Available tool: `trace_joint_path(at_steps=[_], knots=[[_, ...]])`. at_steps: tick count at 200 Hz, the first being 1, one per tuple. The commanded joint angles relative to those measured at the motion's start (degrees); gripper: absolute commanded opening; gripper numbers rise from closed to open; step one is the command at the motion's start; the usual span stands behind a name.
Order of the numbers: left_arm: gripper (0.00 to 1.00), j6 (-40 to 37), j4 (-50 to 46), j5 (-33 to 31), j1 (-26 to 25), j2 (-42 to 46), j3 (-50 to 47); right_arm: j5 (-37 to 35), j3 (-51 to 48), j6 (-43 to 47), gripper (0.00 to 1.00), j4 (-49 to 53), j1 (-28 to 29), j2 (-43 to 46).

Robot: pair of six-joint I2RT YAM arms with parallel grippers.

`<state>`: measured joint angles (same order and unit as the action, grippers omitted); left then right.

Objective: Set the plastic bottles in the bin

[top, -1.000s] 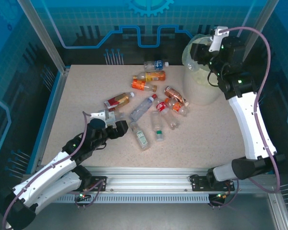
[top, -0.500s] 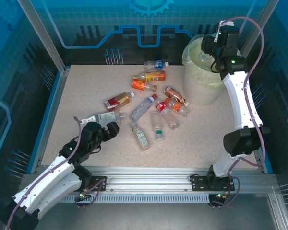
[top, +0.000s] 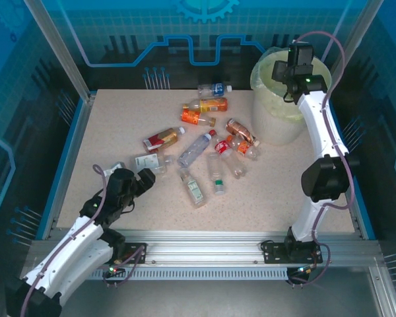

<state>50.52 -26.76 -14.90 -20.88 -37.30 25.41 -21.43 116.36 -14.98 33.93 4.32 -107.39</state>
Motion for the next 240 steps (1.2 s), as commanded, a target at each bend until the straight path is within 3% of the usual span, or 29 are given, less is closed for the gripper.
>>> trace_joint_path(at_steps=[1, 71, 95, 158, 203, 240], knots=[[0.99, 0.7, -1.4, 3.3, 1.2, -0.7, 2.5, 2.4, 1.6, -2.5, 0.72, 0.7, -0.8, 0.3], [0.99, 5.8, 0.5, 9.4, 6.5, -4.8, 5.9, 7.9, -4.4, -1.4, 0.90, 1.5, -0.8, 10.7], [0.99, 11.0, -0.6, 8.5, 9.0, -8.2, 7.9, 14.0, -12.4, -2.2, 1.00, -1.5, -0.7, 18.4], [0.99, 25.7, 0.5, 11.2, 16.4, -21.1, 13.2, 32.9, -37.6, -5.7, 1.00, -11.1, 2.1, 40.4], [0.99, 11.4, -1.6, 10.4, 22.9, -31.1, 21.8, 35.6, -46.4, -4.3, 1.00, -7.3, 6.9, 50.4], [0.99, -6.1, 15.5, 18.4, 26.9, -37.4, 21.5, 33.3, -50.2, -4.5, 1.00, -6.0, 8.5, 54.7]])
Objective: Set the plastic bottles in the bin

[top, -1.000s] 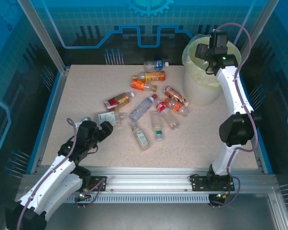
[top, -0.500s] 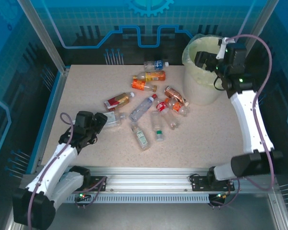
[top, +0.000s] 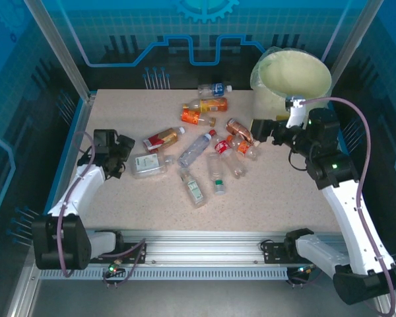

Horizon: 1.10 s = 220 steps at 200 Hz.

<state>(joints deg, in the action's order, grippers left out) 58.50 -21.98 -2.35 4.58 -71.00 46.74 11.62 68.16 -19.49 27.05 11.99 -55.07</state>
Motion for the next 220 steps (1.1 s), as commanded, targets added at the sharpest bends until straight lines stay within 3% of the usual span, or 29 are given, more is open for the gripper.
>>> trace_joint_path(at_steps=[1, 55, 91, 115, 155, 220], knots=[[0.99, -14.4, 11.2, 6.0, 1.5, -3.9, 0.2, 0.3, -2.1, -0.1, 1.00, 0.9, 0.8, 2.4], [0.99, -26.2, 23.8, 16.9, 3.8, -14.0, 3.1, 0.8, -3.8, -0.4, 1.00, -0.2, 0.9, 3.6], [0.99, -25.4, 30.2, 26.4, 4.3, -18.1, 2.0, 1.5, -3.7, -0.1, 1.00, 0.7, 1.1, 4.0], [0.99, -22.5, 33.8, 26.2, 4.1, -15.2, -2.8, 1.2, -3.8, 0.1, 1.00, 1.3, 1.2, 4.7], [0.99, -19.2, 30.2, 25.6, 2.0, -6.3, -11.5, 2.0, -3.9, -0.6, 1.00, 0.6, 1.4, 5.2], [0.99, -20.7, 8.4, 17.7, -8.4, 14.9, -19.6, 2.5, -5.1, -1.8, 1.00, -2.7, 2.1, 3.8]])
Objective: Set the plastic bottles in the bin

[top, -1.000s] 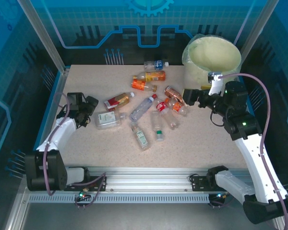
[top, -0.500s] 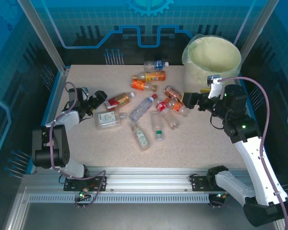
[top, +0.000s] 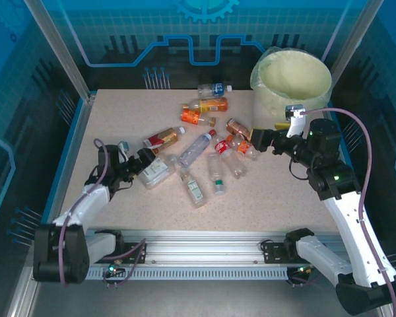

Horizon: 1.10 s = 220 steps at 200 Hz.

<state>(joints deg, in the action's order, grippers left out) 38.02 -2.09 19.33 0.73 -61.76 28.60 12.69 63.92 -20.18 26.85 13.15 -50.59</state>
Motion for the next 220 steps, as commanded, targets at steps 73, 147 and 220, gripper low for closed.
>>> trace_joint_path(at_steps=[73, 147, 220], knots=[[0.99, -2.8, -31.6, -29.1, -16.5, 4.0, 7.0, 0.2, -1.2, -1.2, 1.00, -3.7, 3.6, -1.8], [0.99, -6.5, -9.4, -31.5, -10.5, -16.5, 15.5, 0.1, -0.6, 0.0, 1.00, -2.2, 4.1, -1.8], [0.99, -11.4, 2.8, -14.5, -10.6, -15.9, 7.5, -0.5, -1.4, 1.1, 1.00, -1.5, 4.2, -0.7]])
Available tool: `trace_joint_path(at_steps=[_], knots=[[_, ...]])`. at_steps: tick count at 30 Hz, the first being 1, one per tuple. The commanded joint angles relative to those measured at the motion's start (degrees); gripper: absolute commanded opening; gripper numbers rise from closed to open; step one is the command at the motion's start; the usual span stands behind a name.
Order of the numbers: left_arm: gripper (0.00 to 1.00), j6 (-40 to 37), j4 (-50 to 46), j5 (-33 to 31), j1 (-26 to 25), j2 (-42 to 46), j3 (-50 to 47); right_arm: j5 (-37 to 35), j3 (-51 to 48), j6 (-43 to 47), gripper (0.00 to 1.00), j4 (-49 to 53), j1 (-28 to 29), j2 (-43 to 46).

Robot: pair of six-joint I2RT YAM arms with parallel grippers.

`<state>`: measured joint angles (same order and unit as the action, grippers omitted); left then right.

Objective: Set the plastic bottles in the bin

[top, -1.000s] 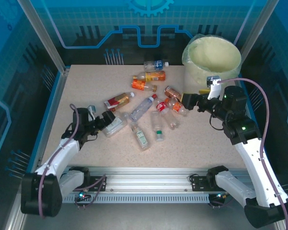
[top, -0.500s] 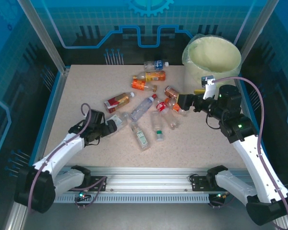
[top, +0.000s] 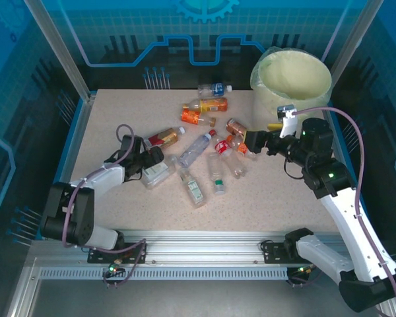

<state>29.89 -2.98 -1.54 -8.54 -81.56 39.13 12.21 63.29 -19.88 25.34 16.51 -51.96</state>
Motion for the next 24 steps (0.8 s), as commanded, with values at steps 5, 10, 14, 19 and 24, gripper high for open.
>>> trace_joint_path(at_steps=[5, 10, 14, 19, 24], knots=[[0.99, -3.1, 1.0, 7.3, -4.4, 8.3, -6.6, 1.3, -1.3, 0.5, 1.00, -0.7, 0.8, 0.6], [0.99, -0.8, -5.6, 5.1, -8.2, 16.5, -10.9, 1.5, -1.2, 0.7, 1.00, -0.8, 0.8, 0.5], [0.99, -0.8, -15.5, -2.6, -11.9, 19.6, -9.9, 1.6, -1.4, 0.2, 1.00, -1.7, 0.8, 0.3], [0.99, -2.5, -18.5, -4.6, -15.1, 16.9, -7.3, 1.6, -0.6, -0.3, 1.00, -2.3, 1.1, -0.8], [0.99, -3.5, -21.1, -9.4, -20.0, 11.8, -3.8, 0.7, 0.1, -0.2, 1.00, -1.4, 1.4, -1.1]])
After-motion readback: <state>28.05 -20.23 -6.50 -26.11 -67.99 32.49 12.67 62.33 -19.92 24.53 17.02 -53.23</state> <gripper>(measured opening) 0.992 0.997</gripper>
